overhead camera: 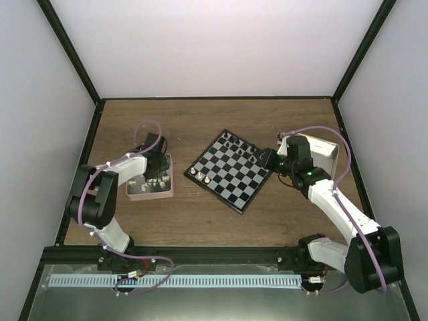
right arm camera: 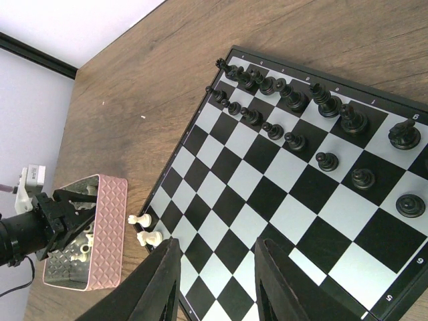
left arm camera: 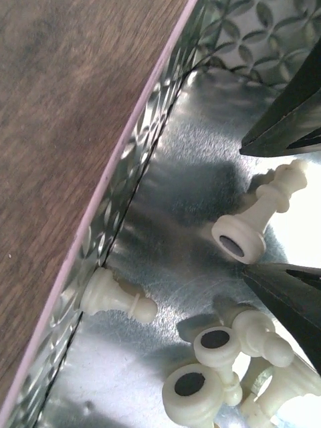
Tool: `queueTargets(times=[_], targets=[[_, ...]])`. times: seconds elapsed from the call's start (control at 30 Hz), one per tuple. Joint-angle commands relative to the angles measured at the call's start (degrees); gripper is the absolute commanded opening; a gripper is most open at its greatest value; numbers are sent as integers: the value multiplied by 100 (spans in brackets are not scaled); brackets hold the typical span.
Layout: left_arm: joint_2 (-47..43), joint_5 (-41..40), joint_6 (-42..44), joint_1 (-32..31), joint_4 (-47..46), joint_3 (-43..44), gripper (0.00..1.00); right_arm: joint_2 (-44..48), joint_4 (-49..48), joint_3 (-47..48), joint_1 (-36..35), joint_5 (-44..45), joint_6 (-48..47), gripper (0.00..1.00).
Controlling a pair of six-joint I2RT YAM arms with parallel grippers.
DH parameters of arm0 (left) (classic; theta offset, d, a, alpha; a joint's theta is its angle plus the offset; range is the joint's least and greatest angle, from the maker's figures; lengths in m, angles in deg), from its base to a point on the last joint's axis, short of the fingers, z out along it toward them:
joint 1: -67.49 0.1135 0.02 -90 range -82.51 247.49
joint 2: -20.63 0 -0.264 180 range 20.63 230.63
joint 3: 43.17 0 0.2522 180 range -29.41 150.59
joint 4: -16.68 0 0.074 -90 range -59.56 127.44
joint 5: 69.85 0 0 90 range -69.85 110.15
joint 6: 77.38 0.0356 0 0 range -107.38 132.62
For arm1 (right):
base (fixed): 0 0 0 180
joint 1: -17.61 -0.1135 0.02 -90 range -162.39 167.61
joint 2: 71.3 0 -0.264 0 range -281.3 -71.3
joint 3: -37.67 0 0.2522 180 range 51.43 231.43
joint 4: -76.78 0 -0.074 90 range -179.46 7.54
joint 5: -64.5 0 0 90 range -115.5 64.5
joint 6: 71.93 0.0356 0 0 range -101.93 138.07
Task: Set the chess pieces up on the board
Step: Pick up the chess piece from the storage box, then place the chess piece on the chessboard.
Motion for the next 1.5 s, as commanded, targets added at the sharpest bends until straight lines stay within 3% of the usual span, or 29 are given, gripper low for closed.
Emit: queueTargets(times=[0.0,0.27,0.4,0.67,0.83,1.1,1.47], targets=[[223,-160,-3,58,-155,26,45,4,-46,12,-50,-2,-38,32],[471,-231,61,94,-270,60,32,27,-29,-26,-53,12,-38,32],[500,-204,67,120,-310,48,19,29,-44,-28,-49,-26,-37,32],[-127,172,20,129,-489,-223,15,5,-254,-30,-108,-390,-131,33],[-939,748,-240,135,-429,-426,15,-74,-498,206,-672,-300,-142,39],[-2581,1769,-967,104,-411,-678,15,-460,-1117,671,-1847,290,168,40],[-3010,3720,-2976,-328,-2199,-1473,15,-1182,-1865,1127,-3202,1226,802,45]])
